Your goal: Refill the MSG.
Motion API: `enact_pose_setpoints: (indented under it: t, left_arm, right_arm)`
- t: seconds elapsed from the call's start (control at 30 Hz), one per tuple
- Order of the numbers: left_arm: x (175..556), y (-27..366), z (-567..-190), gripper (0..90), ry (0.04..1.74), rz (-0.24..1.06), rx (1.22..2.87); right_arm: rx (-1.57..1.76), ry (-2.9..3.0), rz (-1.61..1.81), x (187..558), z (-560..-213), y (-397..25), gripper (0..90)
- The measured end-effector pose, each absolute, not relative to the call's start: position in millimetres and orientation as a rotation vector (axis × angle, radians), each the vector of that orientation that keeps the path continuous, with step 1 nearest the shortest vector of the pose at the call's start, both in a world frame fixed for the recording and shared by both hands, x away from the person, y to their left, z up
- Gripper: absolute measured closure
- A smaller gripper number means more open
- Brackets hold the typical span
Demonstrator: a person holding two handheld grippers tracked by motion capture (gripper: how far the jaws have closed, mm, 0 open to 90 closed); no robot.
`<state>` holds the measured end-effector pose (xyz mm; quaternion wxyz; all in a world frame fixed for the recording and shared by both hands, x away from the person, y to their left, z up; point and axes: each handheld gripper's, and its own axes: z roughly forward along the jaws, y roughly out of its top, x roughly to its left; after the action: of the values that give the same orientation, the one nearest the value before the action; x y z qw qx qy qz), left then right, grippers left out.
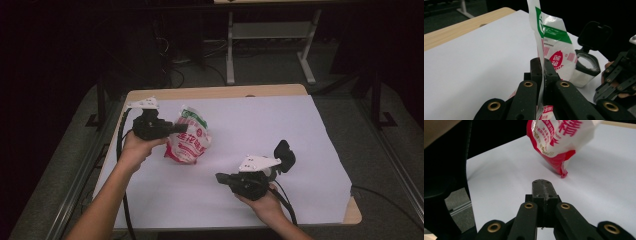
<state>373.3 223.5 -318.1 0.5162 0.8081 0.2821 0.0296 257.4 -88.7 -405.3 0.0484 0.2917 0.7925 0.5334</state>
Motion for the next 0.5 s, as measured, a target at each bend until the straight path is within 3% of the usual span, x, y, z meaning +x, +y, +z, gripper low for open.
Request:
enact_pose_setpoints:
  t: [0.5]
  left_arm:
    - [370, 279, -348, 89.6, 0.811, 0.089, 1.881]
  right_arm:
    - [0.889, 2.445, 1.611, 266, -395, -121, 90.0]
